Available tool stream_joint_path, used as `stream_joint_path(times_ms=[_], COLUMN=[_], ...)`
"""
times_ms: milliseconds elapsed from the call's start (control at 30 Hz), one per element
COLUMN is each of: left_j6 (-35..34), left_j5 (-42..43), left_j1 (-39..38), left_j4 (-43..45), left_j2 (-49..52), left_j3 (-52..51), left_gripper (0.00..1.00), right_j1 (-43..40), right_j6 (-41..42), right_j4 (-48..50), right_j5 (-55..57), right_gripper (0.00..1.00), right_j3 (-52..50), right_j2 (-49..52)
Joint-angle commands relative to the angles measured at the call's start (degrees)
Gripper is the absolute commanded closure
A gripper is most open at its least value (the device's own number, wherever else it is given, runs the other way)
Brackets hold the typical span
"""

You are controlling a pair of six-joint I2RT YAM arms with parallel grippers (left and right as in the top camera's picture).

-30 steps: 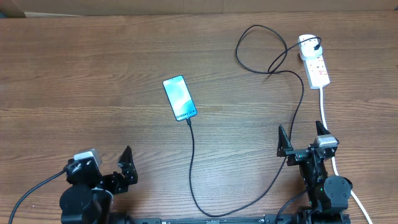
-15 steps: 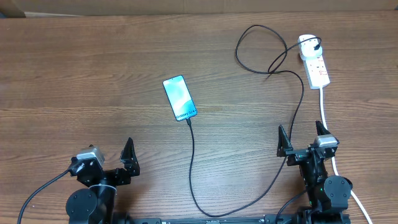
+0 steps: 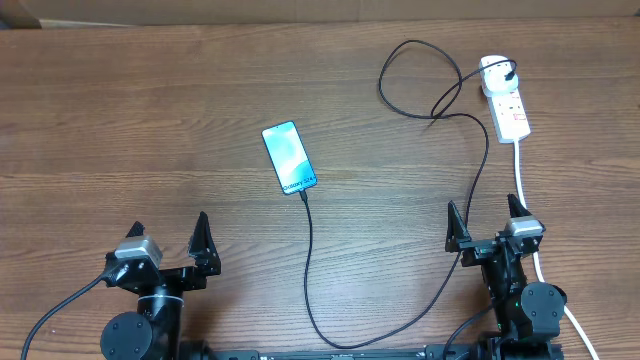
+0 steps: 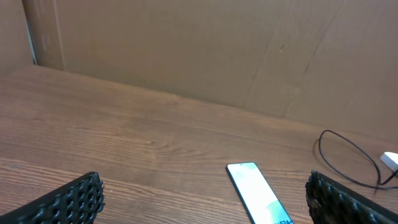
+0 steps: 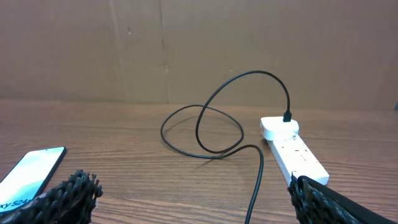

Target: Plug charger to phone and switch on socket

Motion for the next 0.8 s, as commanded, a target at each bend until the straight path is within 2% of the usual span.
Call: stream_joint_path(times_ms=[0, 767], left_j6=[1.36, 1.53], left_j5=[-0.79, -2.1], left_j1=[0.28, 0.28], left_j4=[0.31, 1.16], left_j2=[-0.79, -0.81], left_j3=[-0.26, -2.47], left_gripper=[0.0, 0.0], right_j1=[-0.09, -0.09], right_j6=[0.35, 0.35], right_j4=[0.24, 0.24], right_j5=[0.55, 0.55], right_gripper=[0.0, 0.0], right_j3=[-0.59, -0.59], right_j2=[-0.35, -0.35])
